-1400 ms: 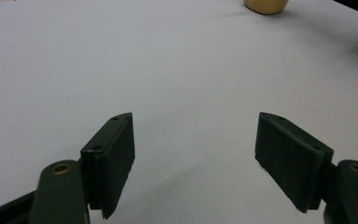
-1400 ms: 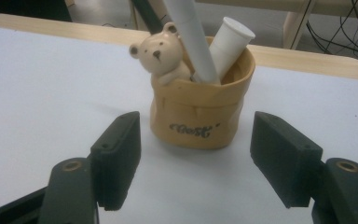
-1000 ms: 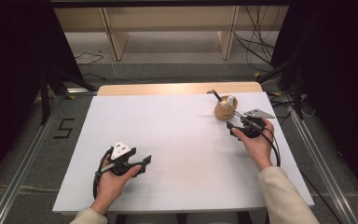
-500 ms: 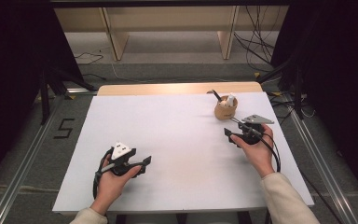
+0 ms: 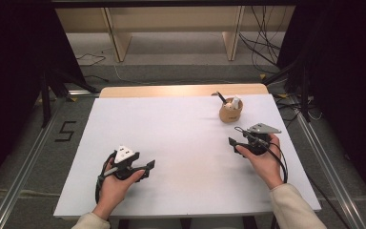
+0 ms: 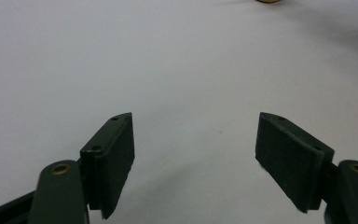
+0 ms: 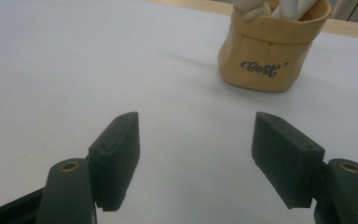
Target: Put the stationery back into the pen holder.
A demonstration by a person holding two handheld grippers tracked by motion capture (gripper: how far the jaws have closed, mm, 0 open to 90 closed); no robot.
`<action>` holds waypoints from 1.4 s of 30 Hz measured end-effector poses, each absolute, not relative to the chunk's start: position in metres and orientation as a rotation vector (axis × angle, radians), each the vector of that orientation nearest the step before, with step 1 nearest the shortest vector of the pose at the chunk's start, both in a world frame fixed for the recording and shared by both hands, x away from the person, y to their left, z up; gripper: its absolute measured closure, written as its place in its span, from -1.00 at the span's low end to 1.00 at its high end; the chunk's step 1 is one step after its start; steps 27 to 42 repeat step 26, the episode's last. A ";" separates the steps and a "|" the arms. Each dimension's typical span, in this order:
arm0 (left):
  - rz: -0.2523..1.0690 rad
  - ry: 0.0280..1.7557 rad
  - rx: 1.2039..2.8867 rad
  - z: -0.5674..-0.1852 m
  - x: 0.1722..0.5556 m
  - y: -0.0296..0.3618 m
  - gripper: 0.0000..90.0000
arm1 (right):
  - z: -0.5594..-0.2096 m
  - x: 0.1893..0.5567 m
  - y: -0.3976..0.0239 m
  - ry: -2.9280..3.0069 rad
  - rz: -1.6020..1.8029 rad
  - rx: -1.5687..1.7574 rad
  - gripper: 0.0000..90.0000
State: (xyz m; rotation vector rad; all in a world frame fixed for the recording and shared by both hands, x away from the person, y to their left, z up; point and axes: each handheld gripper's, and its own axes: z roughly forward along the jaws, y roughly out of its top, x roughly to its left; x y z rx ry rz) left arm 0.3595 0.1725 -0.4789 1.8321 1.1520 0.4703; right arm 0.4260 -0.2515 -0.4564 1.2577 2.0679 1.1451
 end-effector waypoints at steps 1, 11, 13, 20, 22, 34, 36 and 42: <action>0.470 1.151 1.834 -0.479 0.360 0.173 -0.38 | -0.457 0.424 -0.252 2.073 1.144 1.252 -0.27; 0.463 1.152 1.847 -0.480 0.359 0.172 -0.38 | -0.459 0.407 -0.255 2.102 1.157 1.236 -0.27; 0.461 1.153 1.848 -0.481 0.359 0.172 -0.38 | -0.460 0.402 -0.257 2.110 1.157 1.237 -0.27; 0.457 1.157 1.861 -0.482 0.359 0.171 -0.38 | -0.466 0.388 -0.261 2.144 1.153 1.239 -0.30; 0.455 1.157 1.868 -0.483 0.360 0.172 -0.39 | -0.468 0.385 -0.261 2.153 1.155 1.241 -0.31; 0.441 1.165 1.877 -0.484 0.360 0.172 -0.40 | -0.472 0.379 -0.260 2.183 1.142 1.241 -0.35; 0.441 1.165 1.877 -0.484 0.360 0.172 -0.40 | -0.472 0.379 -0.260 2.183 1.142 1.241 -0.35; 0.441 1.165 1.877 -0.484 0.360 0.172 -0.40 | -0.472 0.379 -0.260 2.183 1.142 1.241 -0.35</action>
